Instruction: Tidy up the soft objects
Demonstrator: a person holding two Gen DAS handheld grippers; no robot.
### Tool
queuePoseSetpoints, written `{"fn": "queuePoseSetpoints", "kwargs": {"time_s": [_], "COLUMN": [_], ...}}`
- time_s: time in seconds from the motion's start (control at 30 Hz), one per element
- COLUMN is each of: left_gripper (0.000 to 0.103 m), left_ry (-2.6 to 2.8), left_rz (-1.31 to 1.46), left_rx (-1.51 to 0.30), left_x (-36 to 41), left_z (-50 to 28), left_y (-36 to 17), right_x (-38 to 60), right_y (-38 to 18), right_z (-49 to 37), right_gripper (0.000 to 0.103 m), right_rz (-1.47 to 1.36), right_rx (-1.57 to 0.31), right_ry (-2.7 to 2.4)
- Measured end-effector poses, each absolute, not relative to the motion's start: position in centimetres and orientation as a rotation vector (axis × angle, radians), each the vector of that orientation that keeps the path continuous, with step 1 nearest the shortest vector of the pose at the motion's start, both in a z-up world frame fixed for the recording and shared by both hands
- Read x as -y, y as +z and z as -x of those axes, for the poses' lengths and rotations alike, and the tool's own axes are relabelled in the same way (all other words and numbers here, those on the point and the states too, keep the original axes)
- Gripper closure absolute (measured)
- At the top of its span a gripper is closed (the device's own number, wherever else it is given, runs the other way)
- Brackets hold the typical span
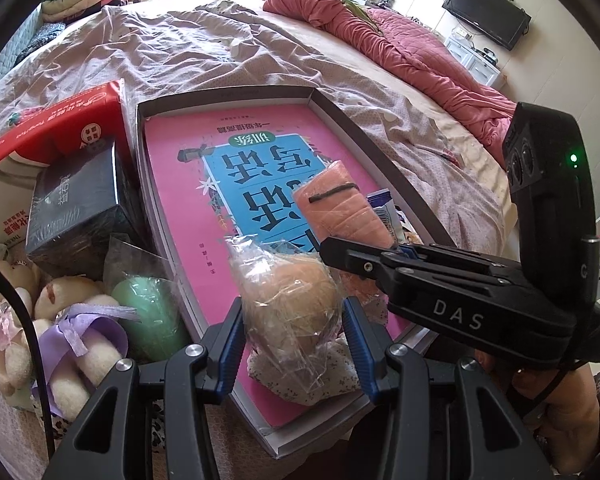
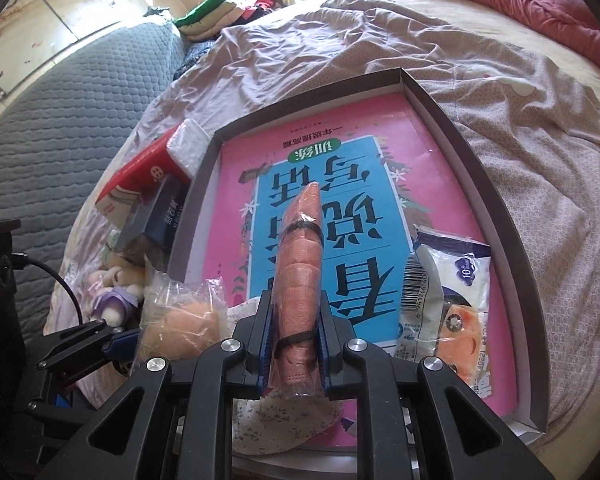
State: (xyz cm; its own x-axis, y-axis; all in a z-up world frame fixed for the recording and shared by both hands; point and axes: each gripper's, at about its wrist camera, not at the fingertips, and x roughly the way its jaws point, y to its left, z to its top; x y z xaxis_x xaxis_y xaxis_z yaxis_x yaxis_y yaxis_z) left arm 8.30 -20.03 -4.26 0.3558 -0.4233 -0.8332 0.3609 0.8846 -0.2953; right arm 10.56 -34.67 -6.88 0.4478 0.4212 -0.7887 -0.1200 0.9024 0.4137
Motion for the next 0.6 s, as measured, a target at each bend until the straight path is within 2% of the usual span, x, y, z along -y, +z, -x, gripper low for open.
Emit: {"fn": "queuePoseSetpoints", "kwargs": {"time_s": [0.3, 0.6], "left_gripper": [0.055, 0.055], "left_ry": [-0.501, -0.498], "left_rz": [0.070, 0.072], "left_rx": [-1.104, -1.117], "left_x": [19.89, 19.97], "left_z": [-8.48, -8.60], "left_y": [-4.43, -4.57], "right_x": [35.40, 35.59], "right_y": [-7.28, -6.73], "right_z": [-10.63, -10.20], "right_gripper": [0.080, 0.071], "right_rz": [-0.326, -0.285], "right_rx": [-1.067, -1.046], "right_ry": [0.307, 0.271]}}
